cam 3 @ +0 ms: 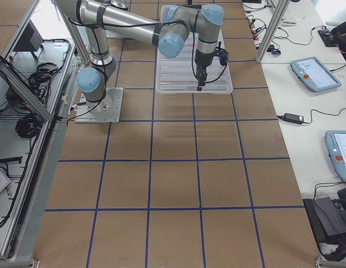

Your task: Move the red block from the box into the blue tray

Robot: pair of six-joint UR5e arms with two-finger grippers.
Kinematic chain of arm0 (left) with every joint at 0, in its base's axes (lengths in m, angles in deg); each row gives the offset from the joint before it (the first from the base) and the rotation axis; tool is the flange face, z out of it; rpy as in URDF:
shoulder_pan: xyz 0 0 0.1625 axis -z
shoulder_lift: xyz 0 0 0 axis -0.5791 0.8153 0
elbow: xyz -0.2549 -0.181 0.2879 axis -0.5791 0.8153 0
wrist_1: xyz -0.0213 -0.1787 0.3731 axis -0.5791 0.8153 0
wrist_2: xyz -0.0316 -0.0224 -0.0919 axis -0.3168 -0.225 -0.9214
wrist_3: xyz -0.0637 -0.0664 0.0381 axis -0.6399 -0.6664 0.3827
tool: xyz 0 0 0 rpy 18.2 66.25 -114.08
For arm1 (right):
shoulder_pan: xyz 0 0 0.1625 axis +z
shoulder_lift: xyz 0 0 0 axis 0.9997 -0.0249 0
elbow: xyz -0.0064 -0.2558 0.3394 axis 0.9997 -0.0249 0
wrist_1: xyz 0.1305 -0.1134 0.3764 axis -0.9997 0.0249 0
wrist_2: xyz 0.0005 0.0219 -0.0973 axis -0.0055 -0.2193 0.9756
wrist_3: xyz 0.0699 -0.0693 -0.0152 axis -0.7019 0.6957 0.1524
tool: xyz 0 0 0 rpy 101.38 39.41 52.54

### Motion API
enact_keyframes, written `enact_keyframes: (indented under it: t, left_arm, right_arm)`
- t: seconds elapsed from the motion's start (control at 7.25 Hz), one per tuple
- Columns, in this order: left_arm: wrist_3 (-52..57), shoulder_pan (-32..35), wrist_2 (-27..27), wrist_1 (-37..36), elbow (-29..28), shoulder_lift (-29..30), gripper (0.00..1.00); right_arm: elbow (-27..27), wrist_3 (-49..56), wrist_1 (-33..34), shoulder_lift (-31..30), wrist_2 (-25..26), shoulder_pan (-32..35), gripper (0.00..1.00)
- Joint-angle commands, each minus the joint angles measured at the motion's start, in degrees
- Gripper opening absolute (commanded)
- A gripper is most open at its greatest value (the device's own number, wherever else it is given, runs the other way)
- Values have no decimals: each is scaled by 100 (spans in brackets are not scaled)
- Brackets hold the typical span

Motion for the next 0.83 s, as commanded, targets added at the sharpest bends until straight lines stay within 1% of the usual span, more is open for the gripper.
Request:
enact_keyframes:
  t: [0.0,0.14,0.28,0.41,0.55,0.69]
  left_arm:
    - [-8,75,89,-30,-39,-68,100]
    - [-17,189,159,355,-232,-199,100]
    - [-69,312,168,977,-529,-401,100]
    - [-427,479,177,1923,-994,-673,100]
    - [-674,689,169,2498,-1355,-919,100]
    - [-937,987,169,2791,-1541,-1174,100]
  right_arm:
    - [-9,-18,133,44,8,-9,100]
    - [-9,68,247,79,-18,-70,100]
    - [17,43,275,132,-18,-123,100]
    - [17,25,275,263,25,-202,100]
    - [26,51,275,421,17,-281,100]
    - [26,95,632,535,43,-429,100]
